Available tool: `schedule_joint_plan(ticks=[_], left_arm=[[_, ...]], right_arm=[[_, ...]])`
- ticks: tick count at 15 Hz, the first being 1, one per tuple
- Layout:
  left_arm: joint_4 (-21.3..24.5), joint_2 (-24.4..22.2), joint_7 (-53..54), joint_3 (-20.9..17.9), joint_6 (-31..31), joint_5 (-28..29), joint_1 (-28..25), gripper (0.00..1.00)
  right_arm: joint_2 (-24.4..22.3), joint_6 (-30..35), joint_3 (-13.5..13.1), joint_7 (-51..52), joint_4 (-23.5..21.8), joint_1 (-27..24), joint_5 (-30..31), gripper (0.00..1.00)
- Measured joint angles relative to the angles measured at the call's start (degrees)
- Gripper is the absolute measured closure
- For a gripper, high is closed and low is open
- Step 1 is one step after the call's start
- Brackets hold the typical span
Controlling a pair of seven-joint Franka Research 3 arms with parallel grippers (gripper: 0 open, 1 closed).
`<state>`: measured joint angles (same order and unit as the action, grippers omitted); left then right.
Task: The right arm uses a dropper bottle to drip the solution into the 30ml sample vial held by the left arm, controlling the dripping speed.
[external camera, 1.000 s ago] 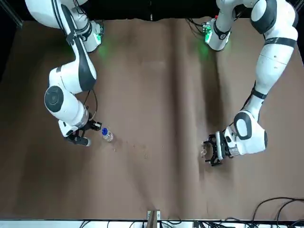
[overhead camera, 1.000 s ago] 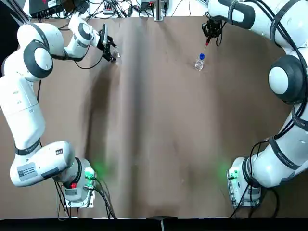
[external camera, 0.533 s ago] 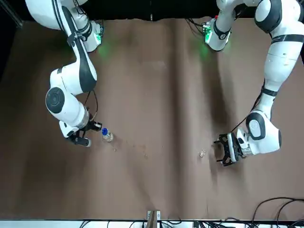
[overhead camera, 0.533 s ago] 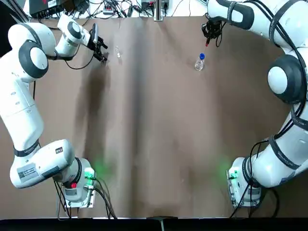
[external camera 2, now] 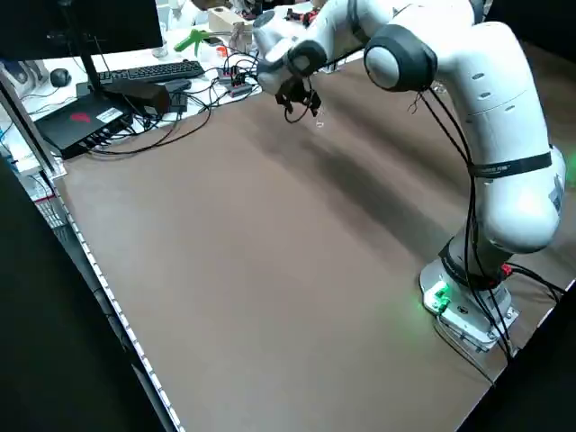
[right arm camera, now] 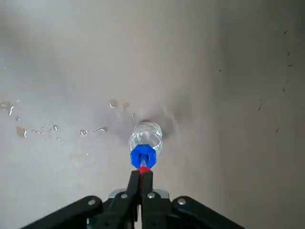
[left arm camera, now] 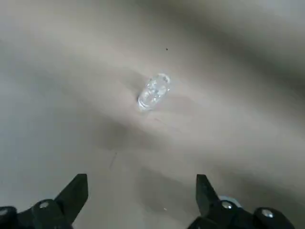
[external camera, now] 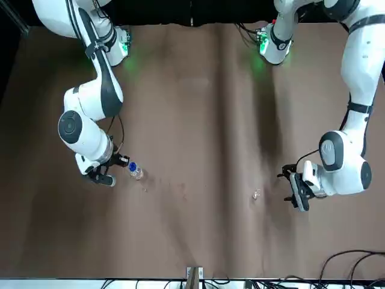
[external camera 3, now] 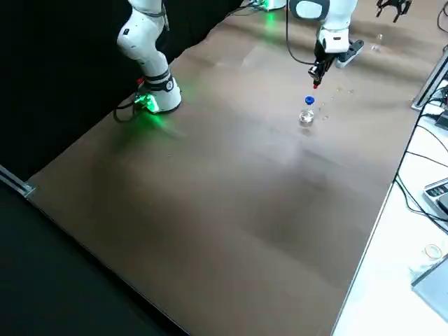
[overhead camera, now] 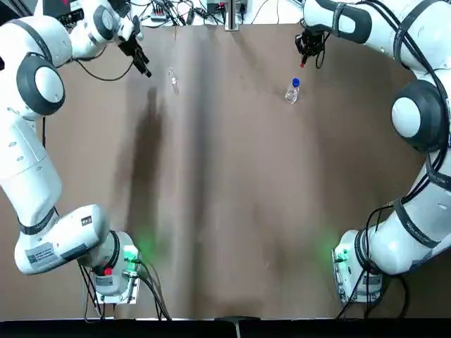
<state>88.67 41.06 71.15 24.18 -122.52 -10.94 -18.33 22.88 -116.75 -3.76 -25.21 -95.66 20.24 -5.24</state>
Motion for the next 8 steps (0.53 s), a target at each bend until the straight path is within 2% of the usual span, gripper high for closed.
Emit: schedule_joint_plan(ticks=[4, 6, 7, 8], left_arm=[[-0.1, -5.6, -20.6, 2.4, 7.7, 9.0, 2.1, 0.00], [-0.1, -8.3, -30.2, 3.7, 11.4, 10.3, 2.6, 0.00], [-0.1, -11.2, -41.1, 4.1, 16.2, 11.1, 2.6, 0.00], [-0.1, -12.8, -45.1, 4.1, 18.6, 11.9, 2.5, 0.00]], right_arm=[[0.0, 0.0, 0.0, 0.0, 0.0, 0.1, 0.2, 0.96], [0.0, 0.0, 0.0, 0.0, 0.0, 0.2, 0.5, 0.96], [0.0, 0.0, 0.0, 0.0, 0.0, 0.3, 0.6, 0.96], [0.0, 0.0, 0.0, 0.0, 0.0, 0.4, 0.7, 0.96]])
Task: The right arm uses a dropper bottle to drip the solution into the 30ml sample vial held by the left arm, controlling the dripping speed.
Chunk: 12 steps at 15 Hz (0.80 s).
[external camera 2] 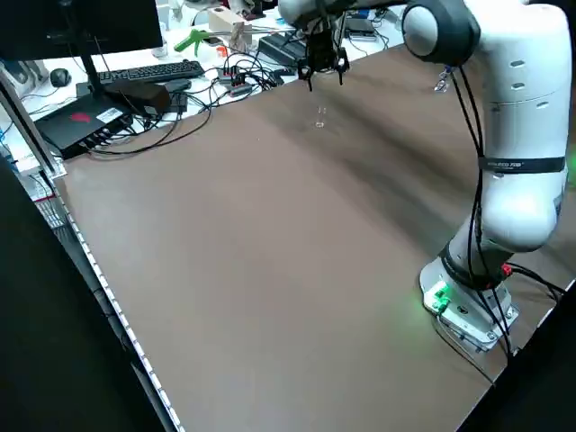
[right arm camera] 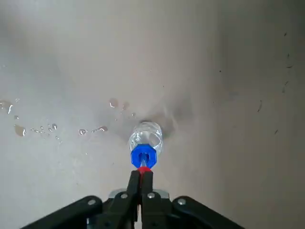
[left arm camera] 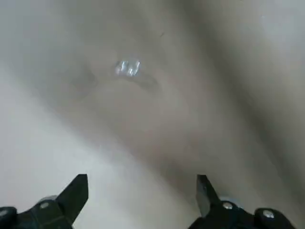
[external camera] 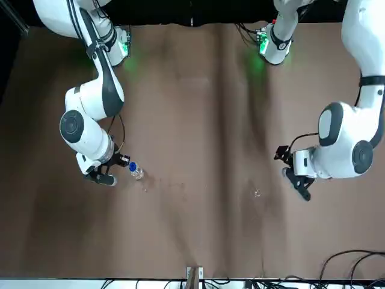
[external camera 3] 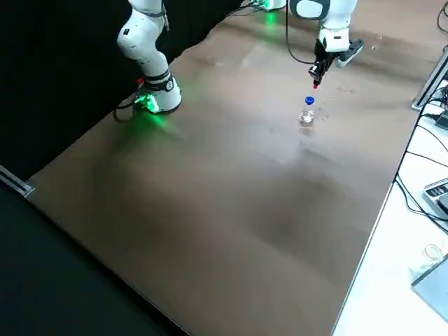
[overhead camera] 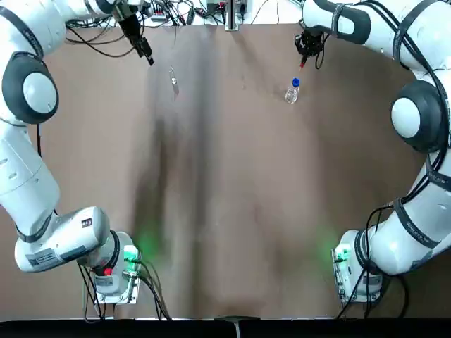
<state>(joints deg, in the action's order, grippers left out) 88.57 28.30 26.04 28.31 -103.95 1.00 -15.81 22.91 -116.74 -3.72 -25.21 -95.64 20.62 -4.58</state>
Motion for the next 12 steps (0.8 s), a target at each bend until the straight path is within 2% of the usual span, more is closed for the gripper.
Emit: schedule_joint_plan(ticks=[3, 7, 9, 12], left_arm=[[-0.2, -5.6, -8.9, 0.0, 6.0, 3.7, -0.1, 0.00], [-1.2, -12.7, -22.5, 0.3, 17.3, 4.8, -0.1, 0.00], [-2.0, -15.0, -24.4, 0.8, 19.4, 5.8, -0.1, 0.00], [-2.2, -16.9, -25.4, 2.4, 20.0, 11.7, 0.2, 0.00]], right_arm=[[0.0, 0.1, 0.0, 0.0, 0.0, 0.2, 0.1, 0.96], [0.0, 1.0, 0.1, 0.0, 0.3, 1.2, 2.4, 0.96], [0.0, 1.1, 0.2, 0.0, 0.3, 1.8, 2.8, 0.96], [0.0, 1.8, 0.1, 0.5, 0.4, 1.9, 3.1, 0.96]])
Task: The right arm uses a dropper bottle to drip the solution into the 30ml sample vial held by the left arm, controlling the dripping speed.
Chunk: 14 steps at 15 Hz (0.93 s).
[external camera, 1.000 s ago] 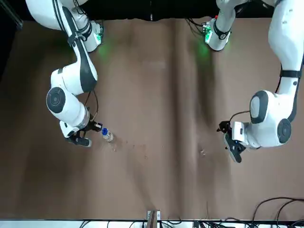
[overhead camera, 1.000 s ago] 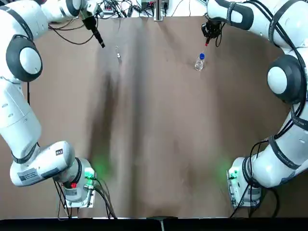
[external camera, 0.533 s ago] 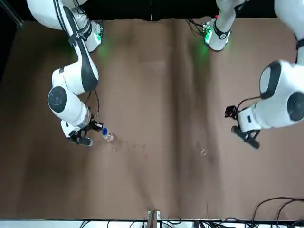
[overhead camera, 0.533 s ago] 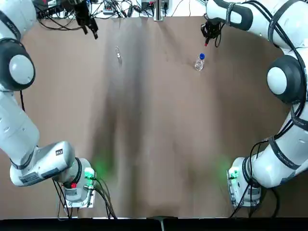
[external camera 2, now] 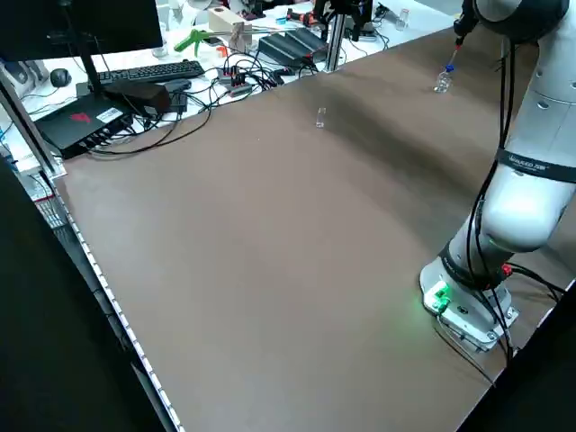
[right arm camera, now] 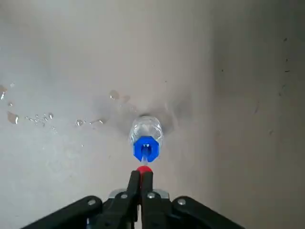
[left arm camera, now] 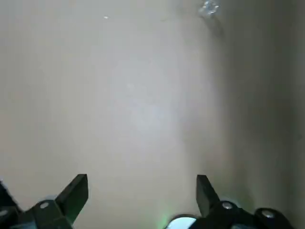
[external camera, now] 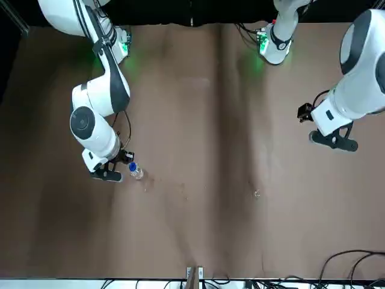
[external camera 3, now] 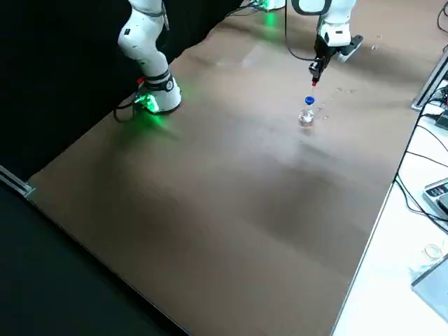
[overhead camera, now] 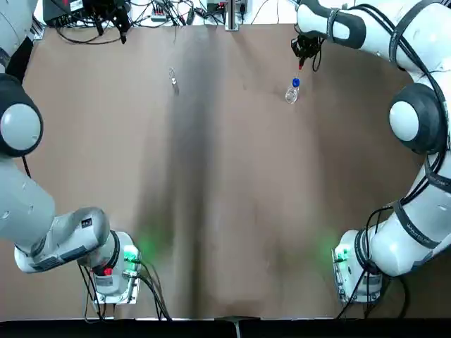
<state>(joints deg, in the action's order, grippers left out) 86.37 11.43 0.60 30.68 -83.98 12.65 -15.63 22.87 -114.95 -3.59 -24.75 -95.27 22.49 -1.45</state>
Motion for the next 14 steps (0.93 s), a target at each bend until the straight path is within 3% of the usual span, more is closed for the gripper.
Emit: schedule_joint_plan(ticks=[5, 9, 14], left_arm=[[0.1, 0.3, -1.3, 0.0, 0.0, 3.6, -0.1, 0.00], [0.1, 0.3, -9.2, -0.1, -3.4, 3.7, -0.4, 0.00], [0.0, 0.3, -15.9, 0.2, -5.6, -0.1, -0.9, 0.00]], right_arm=[[-0.1, 1.2, -0.1, 1.7, 0.1, -0.3, 0.3, 0.96], [-0.1, 0.8, 0.0, 1.7, 0.1, -0.2, 0.3, 0.96], [-0.1, 0.8, -0.1, 1.8, 0.1, -0.4, 0.3, 0.96]])
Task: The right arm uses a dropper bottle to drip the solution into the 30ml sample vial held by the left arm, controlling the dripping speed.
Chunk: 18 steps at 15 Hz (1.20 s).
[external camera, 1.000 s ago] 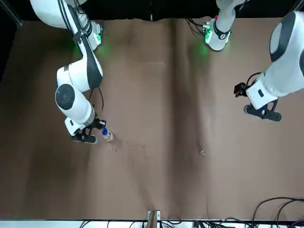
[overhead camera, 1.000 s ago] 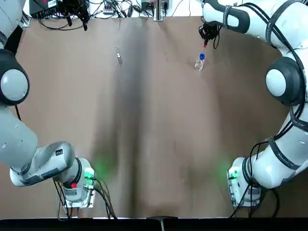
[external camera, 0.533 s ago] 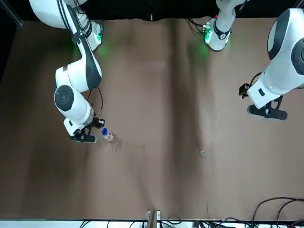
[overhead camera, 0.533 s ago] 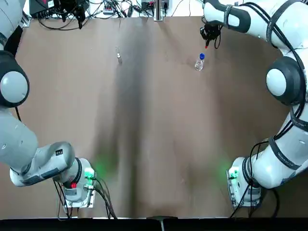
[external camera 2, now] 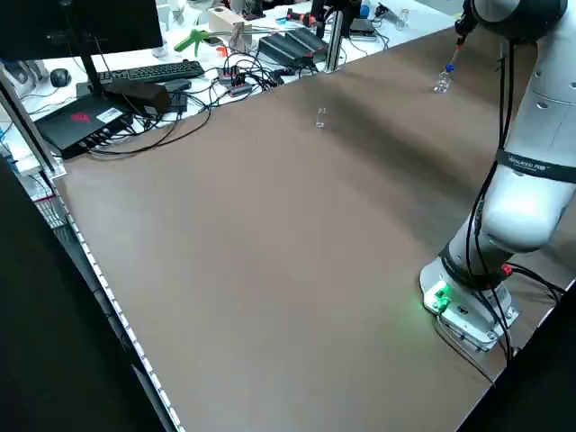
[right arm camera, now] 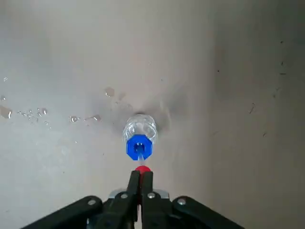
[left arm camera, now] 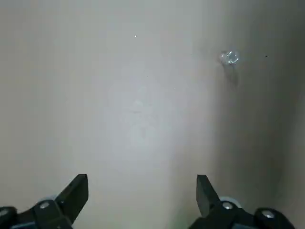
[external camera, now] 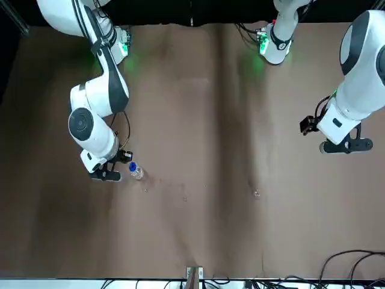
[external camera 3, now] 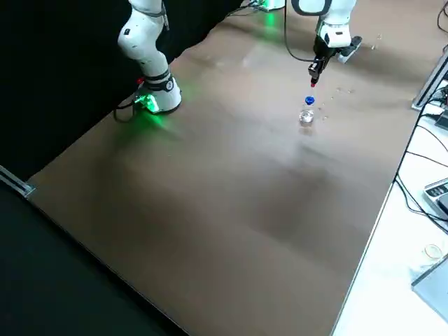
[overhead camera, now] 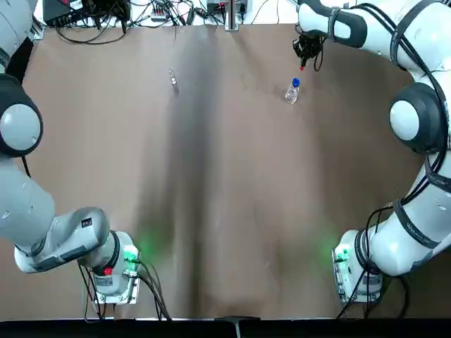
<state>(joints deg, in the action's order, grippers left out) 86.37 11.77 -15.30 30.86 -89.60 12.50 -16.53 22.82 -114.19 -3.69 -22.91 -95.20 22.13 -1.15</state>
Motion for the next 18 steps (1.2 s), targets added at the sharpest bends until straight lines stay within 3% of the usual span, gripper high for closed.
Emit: schedule_joint_plan(ticks=[15, 16, 18], left_arm=[[-0.5, -2.2, 0.0, -0.2, -0.2, -0.5, -0.6, 0.00], [-0.6, -2.7, 0.0, -1.6, -0.2, -0.6, 0.3, 0.00], [-0.7, -4.6, 0.2, -9.7, -0.1, -4.4, 6.0, 0.00]], right_arm=[[0.0, 0.7, 0.0, 0.0, 0.1, 0.0, 0.0, 0.96], [0.0, 0.8, 0.0, 0.0, 0.1, 0.0, 0.0, 0.96], [0.0, 0.8, 0.0, 0.0, 0.1, 0.0, 0.0, 0.96]])
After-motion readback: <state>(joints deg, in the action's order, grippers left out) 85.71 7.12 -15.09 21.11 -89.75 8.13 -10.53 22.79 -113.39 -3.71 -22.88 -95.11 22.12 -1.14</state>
